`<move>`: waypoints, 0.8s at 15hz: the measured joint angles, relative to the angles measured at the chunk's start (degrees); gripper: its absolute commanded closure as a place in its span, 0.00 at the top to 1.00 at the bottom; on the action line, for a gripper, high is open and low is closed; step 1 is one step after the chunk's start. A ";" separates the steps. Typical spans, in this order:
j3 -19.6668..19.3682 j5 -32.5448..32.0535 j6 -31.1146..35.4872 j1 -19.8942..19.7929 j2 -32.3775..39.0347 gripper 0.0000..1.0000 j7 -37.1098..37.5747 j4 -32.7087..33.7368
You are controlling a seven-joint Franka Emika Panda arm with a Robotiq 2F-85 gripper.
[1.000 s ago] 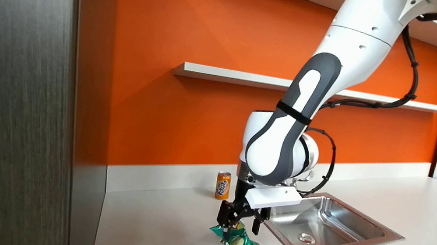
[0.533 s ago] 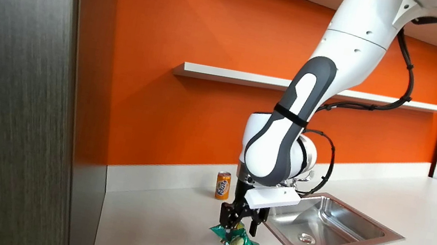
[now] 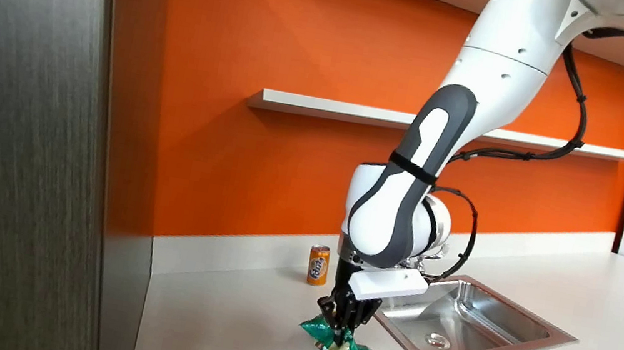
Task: Put the packet on the shelf
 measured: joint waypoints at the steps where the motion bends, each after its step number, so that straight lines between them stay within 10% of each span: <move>1: -0.01 0.00 0.03 0.00 -0.01 0.00 0.00 0.16; 12: -0.47 0.00 0.03 0.13 -0.54 0.00 0.02 1.59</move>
